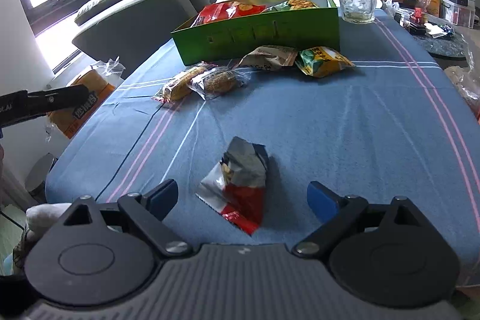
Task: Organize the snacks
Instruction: 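Lift the pastry with the left tool while the right tool grasps a crumpled wrapper, then carry the pastry with the left tool into the green box while the right tool carries the wrapper there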
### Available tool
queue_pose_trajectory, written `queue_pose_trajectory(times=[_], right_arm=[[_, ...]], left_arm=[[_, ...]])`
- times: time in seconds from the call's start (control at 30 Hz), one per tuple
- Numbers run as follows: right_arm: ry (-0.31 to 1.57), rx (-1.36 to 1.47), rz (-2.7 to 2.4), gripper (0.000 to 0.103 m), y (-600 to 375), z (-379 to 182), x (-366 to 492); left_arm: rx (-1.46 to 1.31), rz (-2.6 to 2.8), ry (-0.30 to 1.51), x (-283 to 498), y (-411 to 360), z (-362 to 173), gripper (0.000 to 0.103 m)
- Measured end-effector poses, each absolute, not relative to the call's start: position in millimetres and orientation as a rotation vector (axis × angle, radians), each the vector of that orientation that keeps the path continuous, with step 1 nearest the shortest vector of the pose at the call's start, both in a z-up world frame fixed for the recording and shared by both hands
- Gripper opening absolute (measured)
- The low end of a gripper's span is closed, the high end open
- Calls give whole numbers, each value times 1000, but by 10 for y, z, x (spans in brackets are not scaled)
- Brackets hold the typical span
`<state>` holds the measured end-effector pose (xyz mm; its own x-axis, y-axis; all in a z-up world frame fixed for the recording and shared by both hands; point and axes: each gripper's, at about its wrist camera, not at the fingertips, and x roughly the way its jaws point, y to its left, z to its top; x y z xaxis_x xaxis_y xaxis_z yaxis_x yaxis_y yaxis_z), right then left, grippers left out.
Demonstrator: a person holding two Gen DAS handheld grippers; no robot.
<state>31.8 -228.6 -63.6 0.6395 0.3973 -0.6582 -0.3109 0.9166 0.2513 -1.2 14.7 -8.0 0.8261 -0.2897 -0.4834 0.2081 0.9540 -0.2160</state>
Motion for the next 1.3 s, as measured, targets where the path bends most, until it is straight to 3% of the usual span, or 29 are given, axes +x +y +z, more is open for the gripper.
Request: queue_pose_trajectory(times=[0.5, 1.3], right_arm=[[731, -6, 367, 78, -2088, -661, 375], [656, 151, 357, 78, -2364, -407, 668]], left_arm=[[-144, -277, 554, 56, 60, -140, 41], [-119, -289, 558, 295, -40, -101, 41]])
